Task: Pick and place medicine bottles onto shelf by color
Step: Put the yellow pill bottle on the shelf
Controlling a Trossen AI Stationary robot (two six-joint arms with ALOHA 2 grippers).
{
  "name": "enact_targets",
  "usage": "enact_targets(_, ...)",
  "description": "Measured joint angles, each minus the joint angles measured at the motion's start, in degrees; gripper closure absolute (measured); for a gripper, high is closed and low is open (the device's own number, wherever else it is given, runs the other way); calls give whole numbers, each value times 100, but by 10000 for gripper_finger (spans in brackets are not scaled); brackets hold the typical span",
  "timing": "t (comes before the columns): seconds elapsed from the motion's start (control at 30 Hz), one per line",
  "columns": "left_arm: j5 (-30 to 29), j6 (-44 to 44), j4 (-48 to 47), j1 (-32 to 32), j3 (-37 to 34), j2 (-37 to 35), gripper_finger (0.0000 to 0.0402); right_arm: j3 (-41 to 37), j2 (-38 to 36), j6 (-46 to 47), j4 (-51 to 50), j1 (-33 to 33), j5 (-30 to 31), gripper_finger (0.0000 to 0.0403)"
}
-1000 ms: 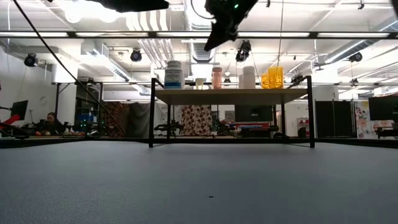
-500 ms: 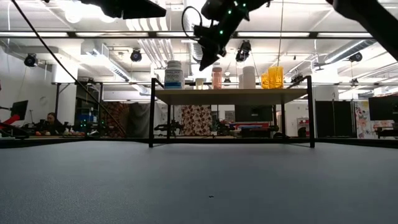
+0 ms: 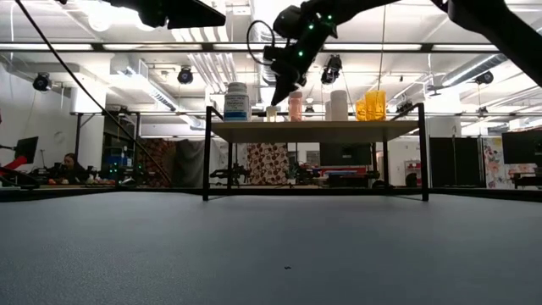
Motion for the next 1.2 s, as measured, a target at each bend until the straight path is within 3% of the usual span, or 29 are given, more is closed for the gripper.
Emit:
enact_targets(0.27, -39, 96, 11, 2, 0, -2, 240, -5, -178, 147, -117, 25, -727, 394)
enact_targets(1.2, -39, 100, 11, 2, 0, -2, 240, -466, -164, 209, 288, 14, -731, 394)
